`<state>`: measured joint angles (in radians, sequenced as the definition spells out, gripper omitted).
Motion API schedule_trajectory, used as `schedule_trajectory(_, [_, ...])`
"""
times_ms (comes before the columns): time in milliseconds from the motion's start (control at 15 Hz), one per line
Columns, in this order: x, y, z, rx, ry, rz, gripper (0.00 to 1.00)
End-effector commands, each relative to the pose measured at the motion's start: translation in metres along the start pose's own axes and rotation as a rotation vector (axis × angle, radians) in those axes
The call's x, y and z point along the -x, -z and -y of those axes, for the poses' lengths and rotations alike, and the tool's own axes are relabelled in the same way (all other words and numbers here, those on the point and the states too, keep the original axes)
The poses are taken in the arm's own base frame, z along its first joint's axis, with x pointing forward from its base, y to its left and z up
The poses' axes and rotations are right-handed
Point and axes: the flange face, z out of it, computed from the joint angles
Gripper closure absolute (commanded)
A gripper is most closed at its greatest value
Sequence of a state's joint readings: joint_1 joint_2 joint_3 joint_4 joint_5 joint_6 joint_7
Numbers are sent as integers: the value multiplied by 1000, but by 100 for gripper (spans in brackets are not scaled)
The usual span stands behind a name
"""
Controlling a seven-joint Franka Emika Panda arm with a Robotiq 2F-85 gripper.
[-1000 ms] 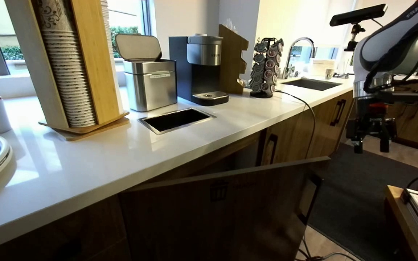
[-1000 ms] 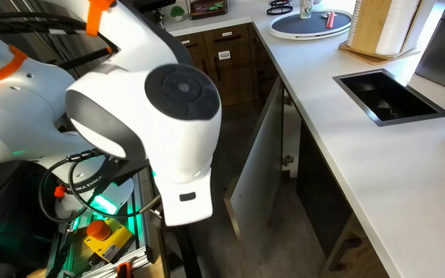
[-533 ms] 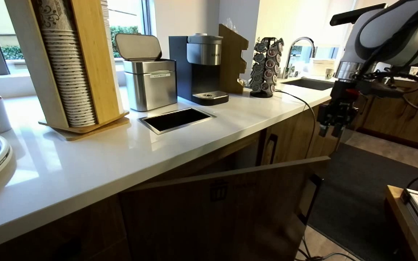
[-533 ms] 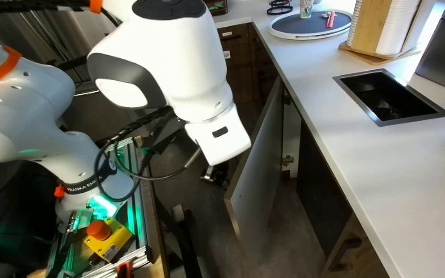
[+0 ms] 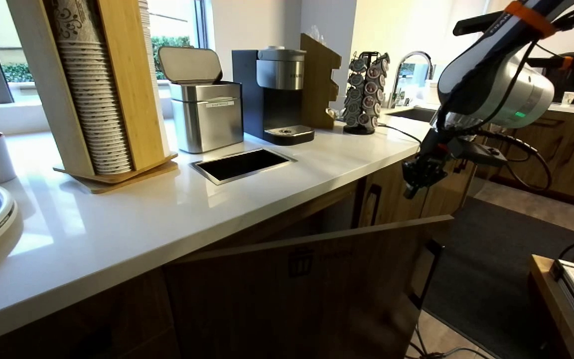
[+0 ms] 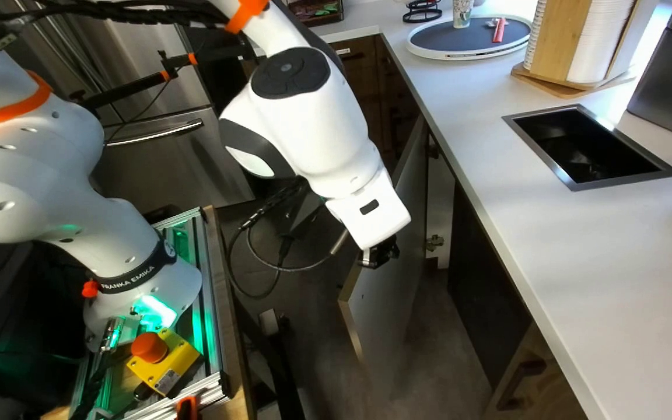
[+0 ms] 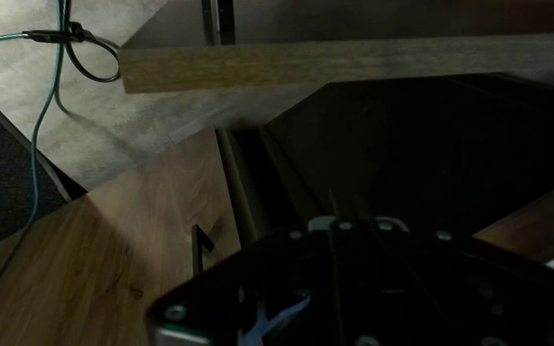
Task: Open the left cupboard
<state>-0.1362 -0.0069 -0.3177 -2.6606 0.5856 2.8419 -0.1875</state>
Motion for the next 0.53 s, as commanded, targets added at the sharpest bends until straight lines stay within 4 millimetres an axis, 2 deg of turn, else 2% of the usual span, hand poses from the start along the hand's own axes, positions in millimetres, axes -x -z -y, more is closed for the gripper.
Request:
schedule_trajectory(0, [-14,-27,-2,19,7,-6,100])
schedule_trajectory(200, [-18,-50,-10,55,7,35,100])
schedule_trajectory(467, [-11,-82,-22,133,10,104,100])
